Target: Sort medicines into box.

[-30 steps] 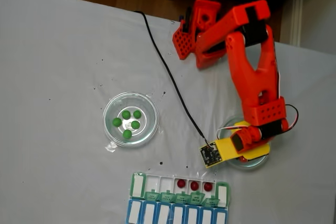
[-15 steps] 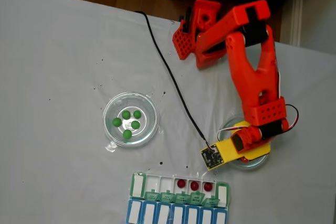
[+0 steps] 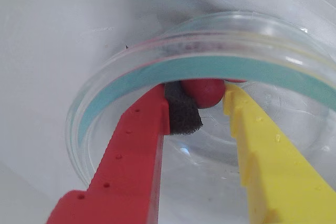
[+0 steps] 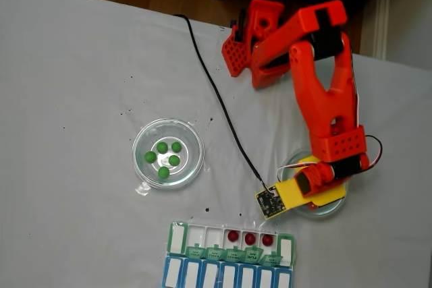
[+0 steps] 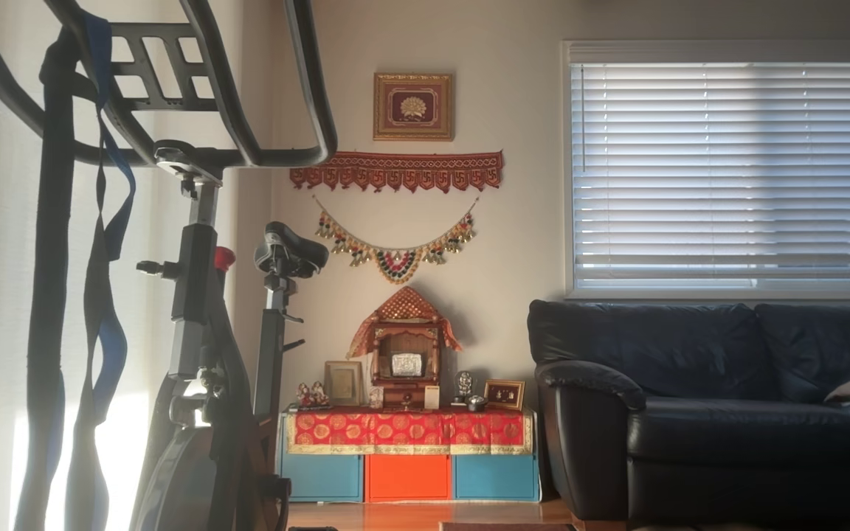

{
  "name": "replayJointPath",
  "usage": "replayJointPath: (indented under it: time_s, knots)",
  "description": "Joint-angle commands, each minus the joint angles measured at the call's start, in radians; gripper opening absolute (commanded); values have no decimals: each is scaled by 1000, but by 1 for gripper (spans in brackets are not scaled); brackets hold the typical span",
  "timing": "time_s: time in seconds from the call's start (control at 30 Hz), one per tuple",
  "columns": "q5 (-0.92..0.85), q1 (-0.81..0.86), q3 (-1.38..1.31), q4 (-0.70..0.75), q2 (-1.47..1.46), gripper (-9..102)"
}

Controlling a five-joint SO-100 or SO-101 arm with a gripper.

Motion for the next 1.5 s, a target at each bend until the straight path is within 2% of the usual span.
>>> replayJointPath:
  time_s: [0.0,0.23,0.4,0.7,1.03,1.17,1.47]
  knots:
    - [-8,-2,-12,21,84,1]
    - [20,-38,31,130,291,1]
    - [46,-29,-31,265,405,2]
    - [-15,143,-245,410,393,2]
    - [-156,414,-354,282,147,2]
    - [-181,479,-437,250,11,2]
    - [-202,548,-673,282,-190,2]
